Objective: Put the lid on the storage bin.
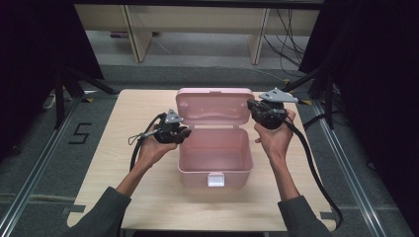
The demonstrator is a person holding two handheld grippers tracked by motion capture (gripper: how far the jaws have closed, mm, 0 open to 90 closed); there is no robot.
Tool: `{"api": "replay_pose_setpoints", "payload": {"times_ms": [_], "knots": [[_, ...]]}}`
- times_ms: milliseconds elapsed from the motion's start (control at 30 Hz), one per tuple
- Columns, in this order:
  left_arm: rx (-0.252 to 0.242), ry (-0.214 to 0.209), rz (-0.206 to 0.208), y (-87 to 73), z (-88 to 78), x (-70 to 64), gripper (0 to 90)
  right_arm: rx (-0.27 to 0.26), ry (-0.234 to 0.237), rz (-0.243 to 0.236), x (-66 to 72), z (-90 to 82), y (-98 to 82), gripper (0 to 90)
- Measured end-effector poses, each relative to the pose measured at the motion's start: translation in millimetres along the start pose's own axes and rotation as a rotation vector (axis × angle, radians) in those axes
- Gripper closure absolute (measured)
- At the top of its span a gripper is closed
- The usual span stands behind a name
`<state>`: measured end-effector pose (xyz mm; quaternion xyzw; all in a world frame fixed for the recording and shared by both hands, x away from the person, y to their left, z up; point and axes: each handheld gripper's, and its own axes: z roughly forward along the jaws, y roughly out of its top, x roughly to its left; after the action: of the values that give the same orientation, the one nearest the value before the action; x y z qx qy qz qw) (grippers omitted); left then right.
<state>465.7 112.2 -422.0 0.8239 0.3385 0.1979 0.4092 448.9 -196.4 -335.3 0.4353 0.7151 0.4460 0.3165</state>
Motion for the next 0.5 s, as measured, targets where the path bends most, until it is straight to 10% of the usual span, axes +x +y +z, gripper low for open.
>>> {"api": "replay_pose_setpoints", "payload": {"times_ms": [500], "knots": [[-0.019,-0.004,-0.019,-4.4,-1.2,2.3,70.6,-0.035,0.008,0.0,3.1,-9.9,-9.5,85.1]]}}
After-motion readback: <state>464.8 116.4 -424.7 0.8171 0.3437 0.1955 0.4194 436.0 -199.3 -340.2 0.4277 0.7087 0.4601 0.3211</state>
